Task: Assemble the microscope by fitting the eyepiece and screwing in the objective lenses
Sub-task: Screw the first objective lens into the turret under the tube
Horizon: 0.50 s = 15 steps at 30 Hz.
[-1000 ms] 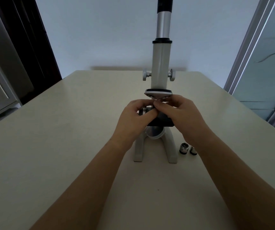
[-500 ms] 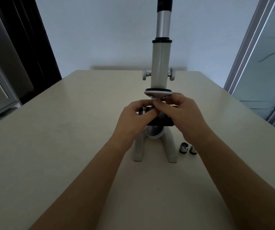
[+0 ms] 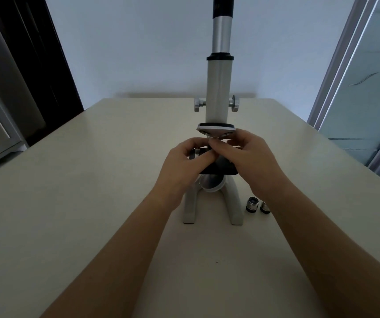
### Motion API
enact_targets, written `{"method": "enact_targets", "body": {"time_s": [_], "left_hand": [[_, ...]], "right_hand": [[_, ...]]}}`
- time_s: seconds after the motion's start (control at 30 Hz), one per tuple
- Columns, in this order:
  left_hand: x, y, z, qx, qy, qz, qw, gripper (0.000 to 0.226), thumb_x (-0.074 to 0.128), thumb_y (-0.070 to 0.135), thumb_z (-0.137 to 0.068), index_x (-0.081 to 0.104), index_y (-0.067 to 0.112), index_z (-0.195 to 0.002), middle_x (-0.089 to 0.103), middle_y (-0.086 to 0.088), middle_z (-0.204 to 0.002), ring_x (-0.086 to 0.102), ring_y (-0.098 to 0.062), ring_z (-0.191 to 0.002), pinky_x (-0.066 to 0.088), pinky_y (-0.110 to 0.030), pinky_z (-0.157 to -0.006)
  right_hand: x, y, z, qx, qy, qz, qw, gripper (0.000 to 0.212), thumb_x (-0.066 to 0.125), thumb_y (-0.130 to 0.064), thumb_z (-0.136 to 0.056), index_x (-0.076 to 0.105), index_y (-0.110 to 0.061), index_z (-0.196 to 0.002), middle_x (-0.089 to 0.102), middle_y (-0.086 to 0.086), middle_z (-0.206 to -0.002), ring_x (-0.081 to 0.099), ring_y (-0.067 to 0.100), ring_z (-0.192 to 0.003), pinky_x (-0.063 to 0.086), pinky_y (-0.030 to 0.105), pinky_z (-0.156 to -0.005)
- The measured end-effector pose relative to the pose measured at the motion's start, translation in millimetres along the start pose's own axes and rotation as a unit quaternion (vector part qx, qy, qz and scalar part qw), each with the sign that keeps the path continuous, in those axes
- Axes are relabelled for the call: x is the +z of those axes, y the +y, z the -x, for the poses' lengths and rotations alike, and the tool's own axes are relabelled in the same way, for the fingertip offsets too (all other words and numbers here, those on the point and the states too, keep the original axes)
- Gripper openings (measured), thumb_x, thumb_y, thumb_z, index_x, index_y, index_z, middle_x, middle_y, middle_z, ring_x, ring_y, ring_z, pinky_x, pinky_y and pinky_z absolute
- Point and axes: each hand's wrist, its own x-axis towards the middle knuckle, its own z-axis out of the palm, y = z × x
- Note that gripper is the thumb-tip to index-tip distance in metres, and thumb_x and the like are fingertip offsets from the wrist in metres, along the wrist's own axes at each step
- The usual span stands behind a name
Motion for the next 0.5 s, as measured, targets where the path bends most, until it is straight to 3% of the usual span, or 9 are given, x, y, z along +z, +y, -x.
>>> {"method": "enact_targets", "body": {"time_s": [0.17,0.3,0.4,0.5], "left_hand": [[0.1,-0.3,-0.6,0.005,-0.001,-0.003,1.000,0.022,0.066,0.029,-0.087,0.075,0.024,-0.106,0.075,-0.001,-0.105,0.070,-0.016,-0.102,0.054,-0.029,-0.090],[1.0,-1.1,-1.0,0.001,0.007,-0.006,1.000,0.016,0.068,0.031,-0.087,0.074,0.028,-0.101,0.075,0.000,-0.102,0.070,-0.016,-0.100,0.055,-0.023,-0.084],[1.2,-1.1,-1.1,0.001,0.009,-0.005,1.000,0.013,0.068,0.026,-0.089,0.072,0.032,-0.100,0.075,0.002,-0.101,0.069,-0.013,-0.100,0.053,-0.014,-0.074],[0.7,-0.8,-1.5,0.000,0.006,-0.003,1.000,0.018,0.065,0.023,-0.090,0.072,0.030,-0.106,0.075,0.003,-0.104,0.069,-0.012,-0.101,0.054,-0.017,-0.079]], "right_hand": [[-1.9,-0.3,1.4,-0.014,0.000,-0.023,1.000,0.019,0.069,-0.029,-0.090,0.078,-0.022,-0.105,0.069,0.001,-0.115,0.067,0.016,-0.107,0.054,0.034,-0.090],[-1.5,-0.1,1.0,-0.002,-0.009,-0.015,1.000,0.031,0.071,-0.035,-0.087,0.073,-0.022,-0.115,0.070,0.004,-0.117,0.065,0.024,-0.113,0.053,0.048,-0.099],[-0.5,0.5,0.5,0.004,-0.010,-0.008,1.000,0.035,0.075,-0.038,-0.084,0.071,-0.022,-0.115,0.070,0.006,-0.116,0.066,0.026,-0.112,0.054,0.049,-0.098],[-0.9,0.3,-0.1,0.001,-0.009,-0.005,1.000,0.032,0.074,-0.038,-0.085,0.073,-0.020,-0.113,0.070,0.008,-0.116,0.066,0.026,-0.111,0.054,0.049,-0.097]]}}
